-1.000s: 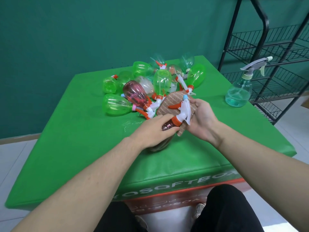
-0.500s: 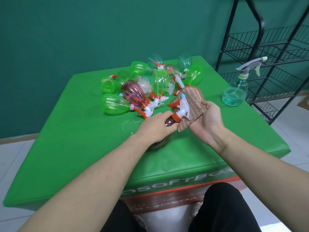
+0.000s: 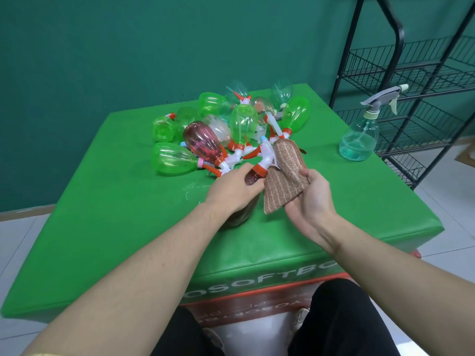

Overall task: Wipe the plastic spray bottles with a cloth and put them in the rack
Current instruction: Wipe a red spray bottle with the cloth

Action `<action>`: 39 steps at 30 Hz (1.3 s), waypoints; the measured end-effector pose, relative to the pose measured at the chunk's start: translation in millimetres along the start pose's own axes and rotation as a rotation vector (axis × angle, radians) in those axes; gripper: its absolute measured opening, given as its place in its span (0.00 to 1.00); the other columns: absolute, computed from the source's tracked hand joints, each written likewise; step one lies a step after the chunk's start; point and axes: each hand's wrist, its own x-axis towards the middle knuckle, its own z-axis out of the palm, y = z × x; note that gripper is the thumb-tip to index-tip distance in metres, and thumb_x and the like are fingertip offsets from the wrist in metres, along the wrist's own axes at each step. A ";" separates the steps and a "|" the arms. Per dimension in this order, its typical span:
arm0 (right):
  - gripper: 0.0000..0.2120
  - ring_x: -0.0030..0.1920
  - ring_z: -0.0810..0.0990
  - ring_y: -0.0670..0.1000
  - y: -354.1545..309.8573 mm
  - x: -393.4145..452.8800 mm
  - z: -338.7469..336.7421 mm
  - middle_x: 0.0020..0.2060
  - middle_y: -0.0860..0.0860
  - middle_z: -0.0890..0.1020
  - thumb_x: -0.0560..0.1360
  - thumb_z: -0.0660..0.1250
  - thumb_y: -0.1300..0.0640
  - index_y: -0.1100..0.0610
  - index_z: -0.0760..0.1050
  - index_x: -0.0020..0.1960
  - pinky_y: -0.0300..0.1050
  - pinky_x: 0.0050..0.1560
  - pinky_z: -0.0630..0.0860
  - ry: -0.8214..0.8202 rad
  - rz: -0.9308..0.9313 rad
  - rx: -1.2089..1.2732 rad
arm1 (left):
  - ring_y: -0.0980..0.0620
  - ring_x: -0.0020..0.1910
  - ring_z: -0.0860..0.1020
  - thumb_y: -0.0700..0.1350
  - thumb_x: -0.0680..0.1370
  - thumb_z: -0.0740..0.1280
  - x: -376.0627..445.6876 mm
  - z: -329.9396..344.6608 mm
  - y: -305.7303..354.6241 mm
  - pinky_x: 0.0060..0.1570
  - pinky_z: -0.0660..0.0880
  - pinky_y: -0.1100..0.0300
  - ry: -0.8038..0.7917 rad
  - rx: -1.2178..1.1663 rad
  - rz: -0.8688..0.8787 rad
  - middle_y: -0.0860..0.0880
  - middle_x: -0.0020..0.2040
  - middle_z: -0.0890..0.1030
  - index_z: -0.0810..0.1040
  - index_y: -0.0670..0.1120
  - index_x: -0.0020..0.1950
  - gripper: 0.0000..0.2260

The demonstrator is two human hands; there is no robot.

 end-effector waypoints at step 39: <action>0.08 0.50 0.85 0.55 -22.0 9.4 12.9 0.47 0.52 0.86 0.82 0.61 0.58 0.52 0.79 0.51 0.57 0.61 0.80 0.067 -0.193 -0.645 | 0.50 0.48 0.77 0.55 0.70 0.76 -43.1 -23.0 -30.8 0.52 0.77 0.50 -0.024 -0.031 0.043 0.51 0.52 0.76 0.74 0.50 0.58 0.21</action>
